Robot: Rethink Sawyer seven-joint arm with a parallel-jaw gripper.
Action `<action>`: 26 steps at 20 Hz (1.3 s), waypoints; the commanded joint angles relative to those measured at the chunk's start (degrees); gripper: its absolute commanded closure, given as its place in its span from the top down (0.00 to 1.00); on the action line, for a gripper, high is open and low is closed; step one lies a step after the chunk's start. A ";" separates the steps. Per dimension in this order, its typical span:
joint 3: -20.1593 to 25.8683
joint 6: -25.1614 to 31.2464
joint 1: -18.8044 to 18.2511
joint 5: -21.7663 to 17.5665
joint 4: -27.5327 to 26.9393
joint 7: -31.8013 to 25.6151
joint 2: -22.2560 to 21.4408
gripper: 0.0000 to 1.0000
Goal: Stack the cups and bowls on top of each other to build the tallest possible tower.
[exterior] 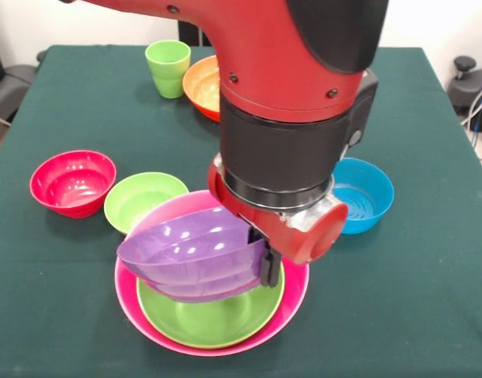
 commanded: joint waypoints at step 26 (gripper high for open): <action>-1.38 3.83 -0.39 3.86 3.22 -8.76 1.33 0.00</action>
